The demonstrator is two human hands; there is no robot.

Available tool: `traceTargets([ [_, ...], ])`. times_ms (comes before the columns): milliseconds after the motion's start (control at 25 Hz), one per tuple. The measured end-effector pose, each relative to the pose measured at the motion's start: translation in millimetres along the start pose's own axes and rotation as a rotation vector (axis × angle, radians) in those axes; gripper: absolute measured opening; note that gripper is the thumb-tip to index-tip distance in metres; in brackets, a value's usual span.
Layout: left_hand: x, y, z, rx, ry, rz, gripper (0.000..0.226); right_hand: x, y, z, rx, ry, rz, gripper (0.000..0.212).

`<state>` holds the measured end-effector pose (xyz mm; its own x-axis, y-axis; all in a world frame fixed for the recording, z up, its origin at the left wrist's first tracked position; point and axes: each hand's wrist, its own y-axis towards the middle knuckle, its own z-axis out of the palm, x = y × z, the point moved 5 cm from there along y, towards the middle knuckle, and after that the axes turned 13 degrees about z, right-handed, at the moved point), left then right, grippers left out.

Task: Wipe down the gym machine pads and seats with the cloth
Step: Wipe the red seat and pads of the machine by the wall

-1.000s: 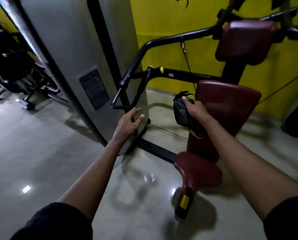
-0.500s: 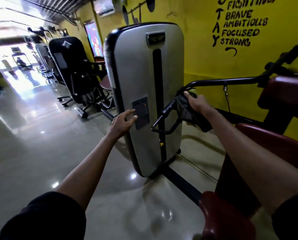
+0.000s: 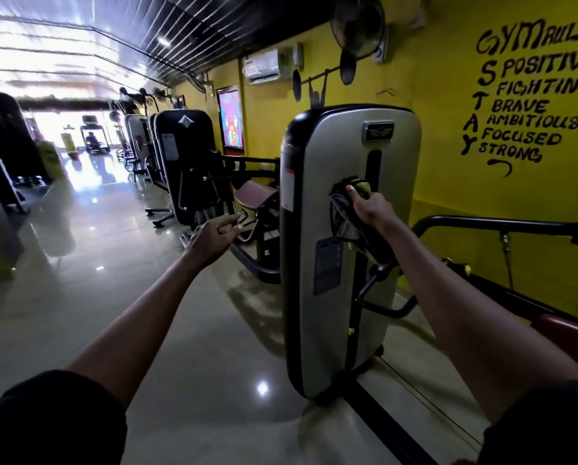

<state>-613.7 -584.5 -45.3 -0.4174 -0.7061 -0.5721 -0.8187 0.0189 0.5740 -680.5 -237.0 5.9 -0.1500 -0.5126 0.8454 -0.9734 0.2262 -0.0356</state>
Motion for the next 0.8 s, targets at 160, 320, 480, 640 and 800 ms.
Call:
traceTargets([
  [160, 56.0, 19.3, -55.3, -0.018, 0.039, -0.037, 0.047, 52.5, 1.9, 64.0, -0.001, 0.002, -0.011, 0.077],
  [320, 112.0, 47.8, -79.4, -0.026, 0.067, -0.017, 0.041, 87.5, 24.6, 129.8, 0.017, -0.019, -0.022, 0.073],
  [480, 179.2, 92.4, -88.7, -0.018, 0.073, -0.034, 0.042, 120.6, 70.0, 186.4, 0.014, -0.030, -0.026, 0.073],
  [640, 237.0, 148.9, -93.8, -0.029, 0.087, -0.023, 0.041, 152.4, 125.9, 238.6, 0.010, -0.012, -0.064, 0.062],
  [800, 304.2, 213.3, -105.6, -0.024, 0.082, -0.057, 0.038, 188.8, 188.1, 289.4, -0.030, -0.044, -0.042, 0.071],
])
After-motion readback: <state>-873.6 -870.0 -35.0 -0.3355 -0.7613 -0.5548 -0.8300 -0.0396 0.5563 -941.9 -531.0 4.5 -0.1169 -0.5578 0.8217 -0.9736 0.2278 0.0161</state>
